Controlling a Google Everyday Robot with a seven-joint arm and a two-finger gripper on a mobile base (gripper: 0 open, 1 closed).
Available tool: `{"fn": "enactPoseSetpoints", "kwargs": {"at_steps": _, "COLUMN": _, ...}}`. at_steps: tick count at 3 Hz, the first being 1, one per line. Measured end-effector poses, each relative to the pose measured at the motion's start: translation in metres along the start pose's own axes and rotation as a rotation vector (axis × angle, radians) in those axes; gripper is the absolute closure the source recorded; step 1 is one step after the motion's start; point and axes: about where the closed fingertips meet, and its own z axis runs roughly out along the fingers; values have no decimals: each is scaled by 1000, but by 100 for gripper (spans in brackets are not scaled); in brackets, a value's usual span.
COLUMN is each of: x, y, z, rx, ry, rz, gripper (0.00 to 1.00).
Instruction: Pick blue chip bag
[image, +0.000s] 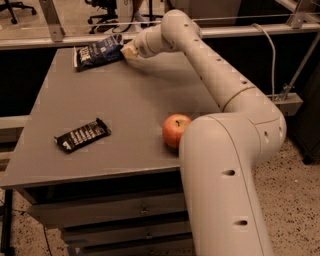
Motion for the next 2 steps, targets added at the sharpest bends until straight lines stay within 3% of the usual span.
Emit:
{"fn": "enactPoseSetpoints", "kwargs": {"at_steps": 1, "x": -23, "y": -1, "z": -35, "rx": 24, "ry": -64, "rz": -35, "gripper": 100}}
{"fn": "enactPoseSetpoints", "kwargs": {"at_steps": 2, "x": -44, "y": 0, "z": -80, "rx": 55, "ry": -140, "rz": -56, "gripper": 100}}
